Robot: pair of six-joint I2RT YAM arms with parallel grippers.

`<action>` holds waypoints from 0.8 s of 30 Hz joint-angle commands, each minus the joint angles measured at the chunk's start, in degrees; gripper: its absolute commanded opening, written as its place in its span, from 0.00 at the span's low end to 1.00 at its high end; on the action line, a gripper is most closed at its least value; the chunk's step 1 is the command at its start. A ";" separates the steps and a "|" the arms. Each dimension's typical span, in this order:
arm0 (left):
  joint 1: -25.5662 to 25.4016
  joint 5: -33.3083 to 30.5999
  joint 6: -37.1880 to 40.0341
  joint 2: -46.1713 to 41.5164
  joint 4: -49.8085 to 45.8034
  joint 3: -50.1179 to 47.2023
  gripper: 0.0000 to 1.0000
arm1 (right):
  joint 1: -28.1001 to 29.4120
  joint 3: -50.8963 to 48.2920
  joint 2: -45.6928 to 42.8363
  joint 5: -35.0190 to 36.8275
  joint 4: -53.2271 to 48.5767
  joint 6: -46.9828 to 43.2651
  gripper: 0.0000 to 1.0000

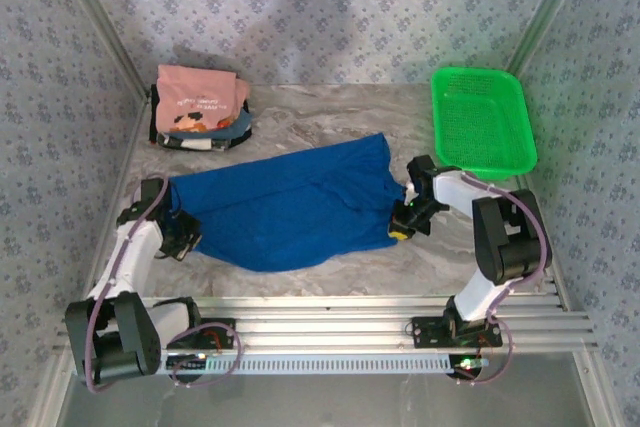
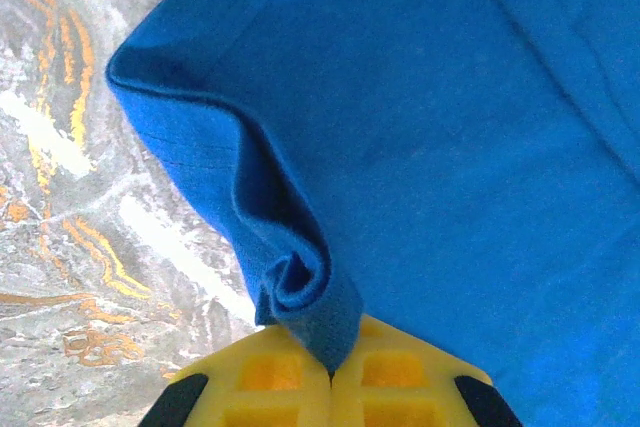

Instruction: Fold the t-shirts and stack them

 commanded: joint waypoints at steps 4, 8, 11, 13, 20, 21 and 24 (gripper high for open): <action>-0.22 0.37 1.55 -2.86 -1.50 4.37 0.00 | 0.12 6.54 -5.89 -3.97 -9.75 -1.60 0.00; -0.26 0.62 1.81 -2.61 -1.38 6.57 0.00 | 0.22 10.19 -6.59 -7.09 -11.44 -0.43 0.00; -0.24 0.63 2.31 -1.99 -1.03 7.63 0.00 | 0.35 13.34 -4.66 -8.64 -11.43 0.04 0.00; -0.27 0.56 2.52 -1.45 -0.67 8.29 0.00 | 0.45 15.44 -3.11 -9.38 -10.99 0.47 0.00; -0.23 0.01 3.32 1.04 -0.36 10.86 0.00 | 1.67 25.46 3.41 -10.72 -10.61 0.40 0.00; -0.26 -0.14 3.51 1.28 -0.35 11.18 0.00 | 1.87 26.67 4.27 -11.12 -10.46 0.41 0.00; -0.23 -0.34 4.04 2.05 -0.04 11.92 0.00 | 2.48 30.04 7.01 -11.79 -10.40 0.16 0.00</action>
